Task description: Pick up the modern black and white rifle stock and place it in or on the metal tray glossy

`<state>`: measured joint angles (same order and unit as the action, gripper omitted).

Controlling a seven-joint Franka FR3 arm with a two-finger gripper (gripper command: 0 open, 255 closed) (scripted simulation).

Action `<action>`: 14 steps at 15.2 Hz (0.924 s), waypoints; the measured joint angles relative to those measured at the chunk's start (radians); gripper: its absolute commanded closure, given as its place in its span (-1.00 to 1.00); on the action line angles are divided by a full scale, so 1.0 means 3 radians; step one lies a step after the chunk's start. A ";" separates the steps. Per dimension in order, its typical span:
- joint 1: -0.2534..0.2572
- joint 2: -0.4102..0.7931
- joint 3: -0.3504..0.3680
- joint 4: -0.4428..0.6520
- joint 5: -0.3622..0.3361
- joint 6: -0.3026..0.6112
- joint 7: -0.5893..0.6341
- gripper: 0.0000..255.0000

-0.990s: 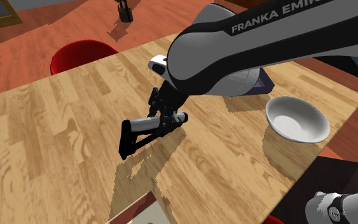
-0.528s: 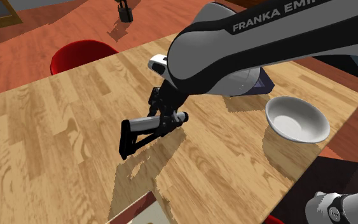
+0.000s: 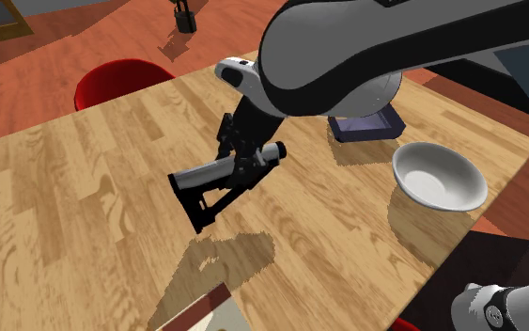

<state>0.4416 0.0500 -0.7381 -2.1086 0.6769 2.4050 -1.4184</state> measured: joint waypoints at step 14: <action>0.0008 -0.0283 -0.0009 0.0325 -0.0538 -0.0393 0.0523 1.00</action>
<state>0.4441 -0.0351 -0.7408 -2.0111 0.5155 2.2871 -1.2614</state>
